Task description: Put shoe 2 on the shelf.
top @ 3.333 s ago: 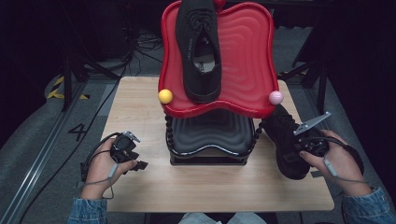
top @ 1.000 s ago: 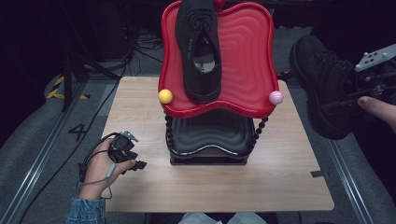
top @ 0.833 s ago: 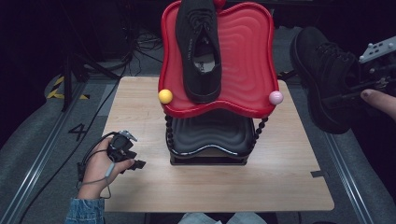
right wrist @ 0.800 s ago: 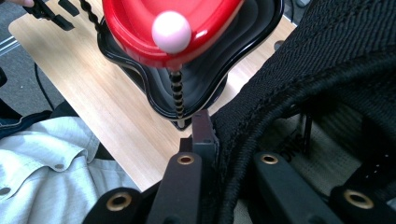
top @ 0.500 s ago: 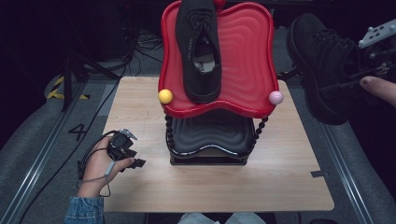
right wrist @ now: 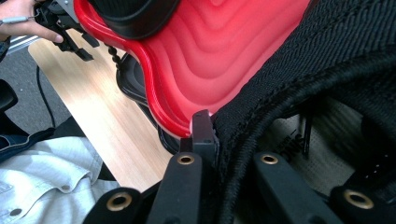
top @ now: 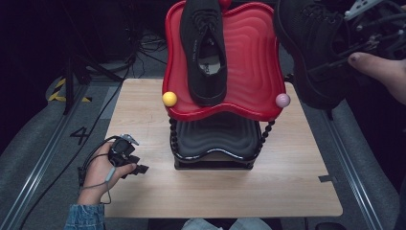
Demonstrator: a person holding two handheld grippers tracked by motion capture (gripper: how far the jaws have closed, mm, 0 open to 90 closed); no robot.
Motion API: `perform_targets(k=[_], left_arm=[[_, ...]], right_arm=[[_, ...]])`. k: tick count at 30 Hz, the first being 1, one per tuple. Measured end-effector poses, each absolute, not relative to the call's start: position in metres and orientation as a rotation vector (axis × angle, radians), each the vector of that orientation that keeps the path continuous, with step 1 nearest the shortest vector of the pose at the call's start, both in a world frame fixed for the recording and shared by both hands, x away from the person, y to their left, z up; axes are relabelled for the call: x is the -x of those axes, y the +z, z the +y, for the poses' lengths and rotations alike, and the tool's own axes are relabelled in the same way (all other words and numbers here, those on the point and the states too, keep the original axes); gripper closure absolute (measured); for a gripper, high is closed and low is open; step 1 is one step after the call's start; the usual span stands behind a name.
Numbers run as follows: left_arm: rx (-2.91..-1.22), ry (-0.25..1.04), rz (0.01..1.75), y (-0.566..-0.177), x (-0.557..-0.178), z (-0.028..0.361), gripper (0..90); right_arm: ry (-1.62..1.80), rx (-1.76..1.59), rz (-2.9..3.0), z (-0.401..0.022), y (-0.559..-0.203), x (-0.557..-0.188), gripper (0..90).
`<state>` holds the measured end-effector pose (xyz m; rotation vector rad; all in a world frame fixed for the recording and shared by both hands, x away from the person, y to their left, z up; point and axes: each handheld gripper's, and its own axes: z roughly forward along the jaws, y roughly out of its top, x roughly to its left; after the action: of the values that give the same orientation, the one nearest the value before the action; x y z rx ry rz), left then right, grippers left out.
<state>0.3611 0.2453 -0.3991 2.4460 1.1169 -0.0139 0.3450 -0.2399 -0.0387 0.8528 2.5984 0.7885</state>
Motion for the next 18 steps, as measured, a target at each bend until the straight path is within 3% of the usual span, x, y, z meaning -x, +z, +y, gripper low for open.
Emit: perform_targets(k=[18], left_arm=[[-2.435,-0.02,1.115,-0.4,-0.362,0.247,44.9]], right_arm=[[0.777,-0.779,2.613,-0.192,-0.034,-0.36,85.7]])
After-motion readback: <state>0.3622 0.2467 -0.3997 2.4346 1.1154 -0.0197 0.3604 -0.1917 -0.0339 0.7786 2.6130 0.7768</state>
